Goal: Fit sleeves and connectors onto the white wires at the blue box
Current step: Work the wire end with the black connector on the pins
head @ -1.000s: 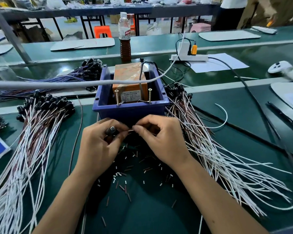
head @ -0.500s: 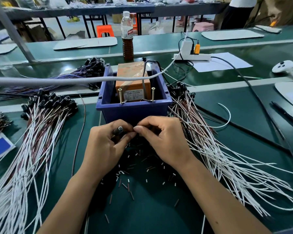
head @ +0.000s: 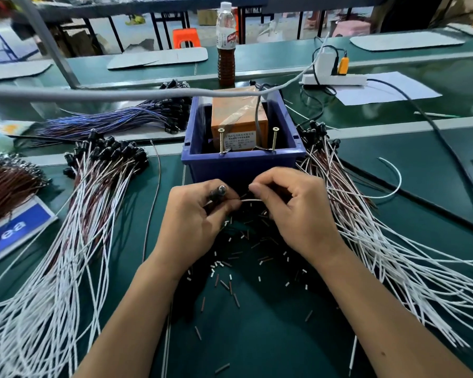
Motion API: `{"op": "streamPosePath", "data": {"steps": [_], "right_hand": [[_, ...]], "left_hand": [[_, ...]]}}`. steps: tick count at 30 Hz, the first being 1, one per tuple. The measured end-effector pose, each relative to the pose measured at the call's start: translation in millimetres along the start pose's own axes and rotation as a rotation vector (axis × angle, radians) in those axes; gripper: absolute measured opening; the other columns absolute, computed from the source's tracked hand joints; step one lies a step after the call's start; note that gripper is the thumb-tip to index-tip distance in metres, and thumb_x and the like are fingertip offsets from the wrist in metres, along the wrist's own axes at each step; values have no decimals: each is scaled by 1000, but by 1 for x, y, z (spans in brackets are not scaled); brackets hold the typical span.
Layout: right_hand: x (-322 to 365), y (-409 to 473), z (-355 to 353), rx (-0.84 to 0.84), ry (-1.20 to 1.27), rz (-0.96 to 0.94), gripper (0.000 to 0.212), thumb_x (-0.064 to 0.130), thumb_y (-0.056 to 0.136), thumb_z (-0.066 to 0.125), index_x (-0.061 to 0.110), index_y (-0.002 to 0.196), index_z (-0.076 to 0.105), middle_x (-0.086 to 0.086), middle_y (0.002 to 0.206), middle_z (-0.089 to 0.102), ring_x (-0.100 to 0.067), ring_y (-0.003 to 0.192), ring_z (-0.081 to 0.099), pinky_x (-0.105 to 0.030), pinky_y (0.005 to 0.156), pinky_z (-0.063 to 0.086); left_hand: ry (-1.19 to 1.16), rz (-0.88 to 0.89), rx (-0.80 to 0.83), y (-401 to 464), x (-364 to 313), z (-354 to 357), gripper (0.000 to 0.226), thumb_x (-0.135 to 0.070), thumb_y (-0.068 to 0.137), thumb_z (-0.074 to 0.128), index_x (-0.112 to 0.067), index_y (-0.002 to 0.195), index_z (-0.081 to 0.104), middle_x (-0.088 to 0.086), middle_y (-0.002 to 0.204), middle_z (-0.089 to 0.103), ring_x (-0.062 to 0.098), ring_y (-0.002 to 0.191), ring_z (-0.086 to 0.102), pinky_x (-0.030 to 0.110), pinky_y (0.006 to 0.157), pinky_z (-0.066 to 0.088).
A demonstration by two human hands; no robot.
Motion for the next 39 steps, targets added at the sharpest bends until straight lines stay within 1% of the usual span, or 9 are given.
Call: {"op": "streamPosePath", "data": {"steps": [4, 9, 13, 15, 19, 24, 30, 35, 39], "right_hand": [[-6, 1, -13, -87, 58, 111, 7, 17, 98, 74, 12, 93, 75, 6, 76, 70, -12, 60, 65, -31, 58, 54], [-6, 2, -17, 118, -26, 159, 13, 14, 88, 84, 16, 95, 73, 7, 74, 70, -14, 56, 61, -24, 56, 51], [-8, 4, -26, 230, 20, 162, 8, 15, 90, 83, 16, 84, 77, 4, 72, 73, -16, 66, 68, -39, 66, 58], [-7, 4, -26, 234, 57, 158, 8, 9, 90, 81, 15, 86, 77, 4, 75, 74, -15, 71, 71, -39, 71, 59], [-5, 4, -21, 181, 155, 180, 10, 5, 90, 80, 14, 90, 74, 2, 78, 76, -14, 75, 74, -33, 72, 61], [-4, 3, -15, 234, 228, 201, 12, 6, 88, 83, 13, 89, 73, 1, 78, 76, -10, 71, 72, -19, 66, 53], [-13, 4, -24, 255, 89, 196, 6, 21, 93, 80, 21, 88, 76, 7, 74, 76, -12, 67, 72, -28, 65, 60], [-25, 6, -43, 239, 71, 293, 7, 19, 92, 80, 24, 87, 78, 8, 73, 77, -10, 69, 74, -24, 68, 58], [-20, 7, -38, 248, 73, 268, 7, 17, 92, 80, 22, 87, 79, 8, 72, 77, -9, 68, 73, -24, 69, 59]], "left_hand": [[-48, -54, -23, -1, 10, -5, 14, -1, 83, 81, -14, 81, 76, -17, 68, 67, -2, 57, 56, 7, 60, 39], [-98, -74, -98, 0, 17, -10, 8, -17, 86, 81, -22, 84, 75, -6, 79, 74, 6, 65, 63, 17, 66, 46], [-248, -114, -118, 1, 9, -12, 6, -25, 86, 80, -29, 84, 75, -4, 91, 78, 4, 69, 66, 16, 66, 46], [-297, -91, -51, 1, 2, -10, 6, -24, 84, 81, -27, 83, 76, -3, 100, 78, 8, 76, 69, 22, 64, 47], [-136, 34, 124, -1, -9, 2, 8, -12, 81, 87, -15, 82, 79, -4, 99, 75, 11, 79, 69, 24, 64, 51], [-96, 65, 129, -1, -10, 8, 10, -6, 79, 87, -10, 84, 79, -2, 91, 73, 16, 85, 71, 27, 73, 57], [-11, 61, 32, 2, -1, -7, 8, -14, 79, 86, -17, 81, 79, -7, 83, 74, 14, 77, 71, 30, 68, 56], [3, -4, -94, 2, 5, -22, 12, -5, 79, 87, -13, 81, 79, -7, 87, 75, 11, 76, 71, 16, 69, 49], [11, 48, -38, 3, -7, -14, 14, -3, 78, 88, -13, 78, 78, -6, 98, 75, 4, 80, 70, 8, 67, 45]]}}
Point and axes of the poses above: each hand's wrist, its own y-axis towards the middle knuckle, its own z-axis out of the palm, x = y × z, the point moved 2 cm from there along y, towards the middle knuckle
